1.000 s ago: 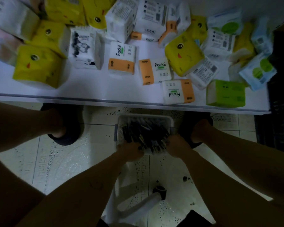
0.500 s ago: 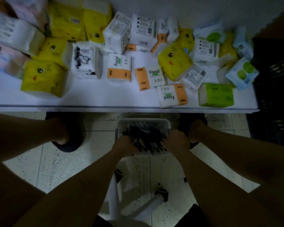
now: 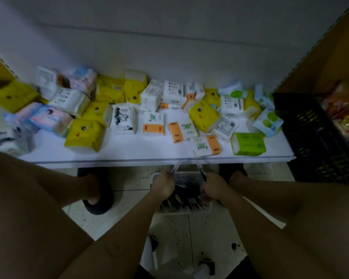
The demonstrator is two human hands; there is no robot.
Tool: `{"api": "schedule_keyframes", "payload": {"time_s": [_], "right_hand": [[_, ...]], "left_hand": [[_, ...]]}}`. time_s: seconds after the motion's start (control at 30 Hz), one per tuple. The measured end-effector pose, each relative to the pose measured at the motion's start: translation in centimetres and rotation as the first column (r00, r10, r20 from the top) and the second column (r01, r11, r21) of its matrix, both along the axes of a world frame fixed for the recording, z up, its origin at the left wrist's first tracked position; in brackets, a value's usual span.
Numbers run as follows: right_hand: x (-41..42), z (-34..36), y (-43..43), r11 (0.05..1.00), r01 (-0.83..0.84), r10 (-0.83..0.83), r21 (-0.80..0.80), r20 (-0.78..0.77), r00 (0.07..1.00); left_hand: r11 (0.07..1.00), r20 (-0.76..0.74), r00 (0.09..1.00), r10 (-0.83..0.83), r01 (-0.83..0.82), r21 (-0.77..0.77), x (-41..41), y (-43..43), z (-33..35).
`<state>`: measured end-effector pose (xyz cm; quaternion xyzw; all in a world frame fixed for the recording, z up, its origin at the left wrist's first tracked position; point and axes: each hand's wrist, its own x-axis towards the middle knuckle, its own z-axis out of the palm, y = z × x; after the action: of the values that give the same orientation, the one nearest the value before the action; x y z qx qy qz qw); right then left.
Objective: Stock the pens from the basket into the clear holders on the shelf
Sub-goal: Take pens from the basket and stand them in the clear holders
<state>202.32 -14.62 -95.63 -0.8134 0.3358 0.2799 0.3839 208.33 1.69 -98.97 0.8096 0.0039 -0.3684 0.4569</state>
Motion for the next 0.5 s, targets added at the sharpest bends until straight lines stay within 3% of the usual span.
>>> {"api": "schedule_keyframes", "payload": {"time_s": [0.13, 0.27, 0.5], "right_hand": [[0.4, 3.4, 1.3, 0.998, 0.063, -0.067, 0.03, 0.165, 0.984], [1.7, 6.2, 1.8, 0.992, 0.067, -0.024, -0.111, 0.355, 0.935], [3.3, 12.1, 3.3, 0.992, 0.128, -0.1, 0.015, 0.717, 0.69]], "left_hand": [[0.985, 0.278, 0.96, 0.036, 0.013, -0.172, 0.6, 0.6, 3.8], [0.977, 0.359, 0.931, 0.068, 0.01, -0.211, 2.0, 0.2, 8.0], [0.928, 0.585, 0.798, 0.147, 0.094, -0.361, 3.8, 0.1, 17.4]]}}
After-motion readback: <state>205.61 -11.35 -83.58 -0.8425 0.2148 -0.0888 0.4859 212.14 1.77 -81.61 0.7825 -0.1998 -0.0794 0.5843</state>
